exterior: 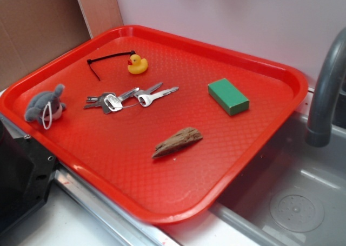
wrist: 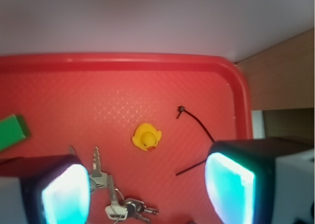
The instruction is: Grab the yellow duck.
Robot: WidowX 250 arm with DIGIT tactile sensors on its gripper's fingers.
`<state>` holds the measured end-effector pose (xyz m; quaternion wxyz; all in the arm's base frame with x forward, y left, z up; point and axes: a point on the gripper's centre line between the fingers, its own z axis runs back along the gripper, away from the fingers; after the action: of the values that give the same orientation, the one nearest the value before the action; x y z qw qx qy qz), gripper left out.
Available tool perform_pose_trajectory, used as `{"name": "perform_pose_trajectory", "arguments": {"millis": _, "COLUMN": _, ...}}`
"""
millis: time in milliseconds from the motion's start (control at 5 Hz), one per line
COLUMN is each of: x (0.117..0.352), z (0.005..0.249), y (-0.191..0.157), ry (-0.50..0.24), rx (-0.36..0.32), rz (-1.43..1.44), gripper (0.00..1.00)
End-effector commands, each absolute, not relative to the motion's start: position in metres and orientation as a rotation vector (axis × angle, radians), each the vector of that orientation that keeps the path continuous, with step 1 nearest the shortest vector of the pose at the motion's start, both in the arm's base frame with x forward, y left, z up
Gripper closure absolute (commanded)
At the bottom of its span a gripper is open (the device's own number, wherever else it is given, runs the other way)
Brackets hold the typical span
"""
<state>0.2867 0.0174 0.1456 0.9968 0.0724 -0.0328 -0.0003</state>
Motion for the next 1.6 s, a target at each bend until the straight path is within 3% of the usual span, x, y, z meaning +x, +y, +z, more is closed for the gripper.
{"name": "perform_pose_trajectory", "arguments": {"millis": 0, "x": 0.277, "z": 0.089, "y": 0.037, "ry": -0.009, "rx": 0.18, "rz": -0.035, "gripper": 0.0}}
{"name": "perform_pose_trajectory", "arguments": {"millis": 400, "x": 0.276, "z": 0.042, "y": 0.064, "ry": 0.085, "rx": 0.147, "rz": 0.017, "gripper": 0.0}}
{"name": "perform_pose_trajectory", "arguments": {"millis": 600, "x": 0.277, "z": 0.026, "y": 0.065, "ry": 0.124, "rx": 0.137, "rz": 0.018, "gripper": 0.08}}
{"name": "perform_pose_trajectory", "arguments": {"millis": 800, "x": 0.277, "z": 0.024, "y": 0.064, "ry": 0.144, "rx": 0.146, "rz": 0.029, "gripper": 1.0}}
{"name": "perform_pose_trajectory", "arguments": {"millis": 1000, "x": 0.278, "z": 0.043, "y": 0.062, "ry": 0.114, "rx": 0.113, "rz": 0.043, "gripper": 1.0}}
{"name": "perform_pose_trajectory", "arguments": {"millis": 1200, "x": 0.265, "z": 0.093, "y": 0.04, "ry": 0.051, "rx": 0.134, "rz": 0.101, "gripper": 1.0}}
{"name": "perform_pose_trajectory", "arguments": {"millis": 1400, "x": 0.235, "z": 0.143, "y": -0.007, "ry": -0.053, "rx": 0.089, "rz": 0.114, "gripper": 1.0}}
